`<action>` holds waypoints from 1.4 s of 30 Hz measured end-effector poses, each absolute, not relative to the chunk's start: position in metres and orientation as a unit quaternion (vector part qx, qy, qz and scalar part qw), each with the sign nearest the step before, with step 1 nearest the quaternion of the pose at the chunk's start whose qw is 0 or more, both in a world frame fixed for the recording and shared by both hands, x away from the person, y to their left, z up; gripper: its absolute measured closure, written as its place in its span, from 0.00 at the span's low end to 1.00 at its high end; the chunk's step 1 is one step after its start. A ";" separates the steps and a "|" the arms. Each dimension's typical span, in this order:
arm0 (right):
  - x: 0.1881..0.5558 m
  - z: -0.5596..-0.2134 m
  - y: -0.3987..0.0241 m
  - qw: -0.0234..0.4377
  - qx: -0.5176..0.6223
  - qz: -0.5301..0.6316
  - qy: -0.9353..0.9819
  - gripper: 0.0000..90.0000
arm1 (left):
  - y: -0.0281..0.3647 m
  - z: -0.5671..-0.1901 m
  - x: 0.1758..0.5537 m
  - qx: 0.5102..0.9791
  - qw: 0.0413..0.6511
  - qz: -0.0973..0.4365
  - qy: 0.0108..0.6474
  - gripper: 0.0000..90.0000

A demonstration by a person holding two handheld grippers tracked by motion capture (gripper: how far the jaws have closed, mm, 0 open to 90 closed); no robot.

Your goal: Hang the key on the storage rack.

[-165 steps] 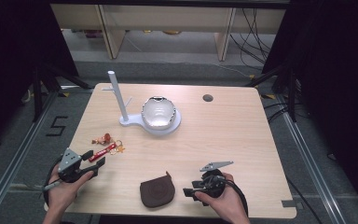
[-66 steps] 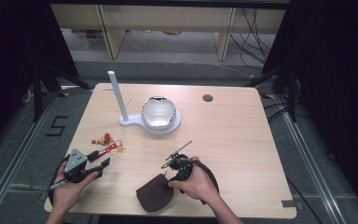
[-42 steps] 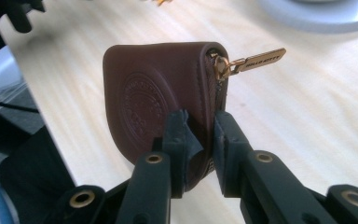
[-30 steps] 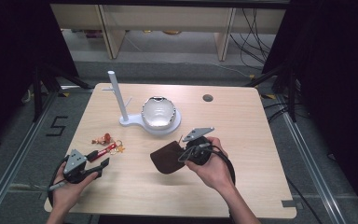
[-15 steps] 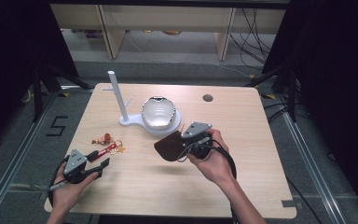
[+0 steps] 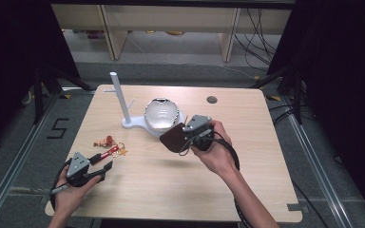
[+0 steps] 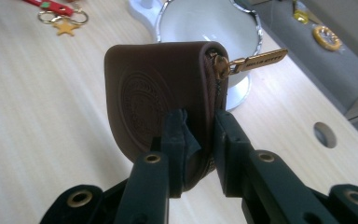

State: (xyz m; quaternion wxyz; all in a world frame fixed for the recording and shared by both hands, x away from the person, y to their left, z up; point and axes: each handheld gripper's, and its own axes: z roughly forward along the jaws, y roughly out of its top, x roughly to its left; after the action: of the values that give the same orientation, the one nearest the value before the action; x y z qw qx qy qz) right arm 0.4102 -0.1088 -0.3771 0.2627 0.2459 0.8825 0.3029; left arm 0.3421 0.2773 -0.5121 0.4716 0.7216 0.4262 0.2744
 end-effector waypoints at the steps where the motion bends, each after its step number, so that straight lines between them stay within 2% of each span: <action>1: 0.410 -0.375 -0.107 0.258 0.264 0.303 0.879 0.85 | 0.278 -0.512 0.342 0.722 0.471 0.274 0.427 0.47; 25: 0.465 -0.339 -0.083 0.312 0.230 0.314 0.867 0.85 | 0.277 -0.513 0.343 0.721 0.474 0.274 0.425 0.47; 42: 0.493 -0.349 -0.067 0.298 0.233 0.318 0.869 0.84 | 0.278 -0.513 0.343 0.721 0.472 0.275 0.426 0.47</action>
State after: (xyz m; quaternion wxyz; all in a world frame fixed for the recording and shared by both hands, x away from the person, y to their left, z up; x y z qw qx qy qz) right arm 0.4929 -0.0669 -0.3490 0.2976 0.2332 0.8694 0.3182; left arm 0.3429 0.2783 -0.5132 0.4722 0.7209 0.4259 0.2754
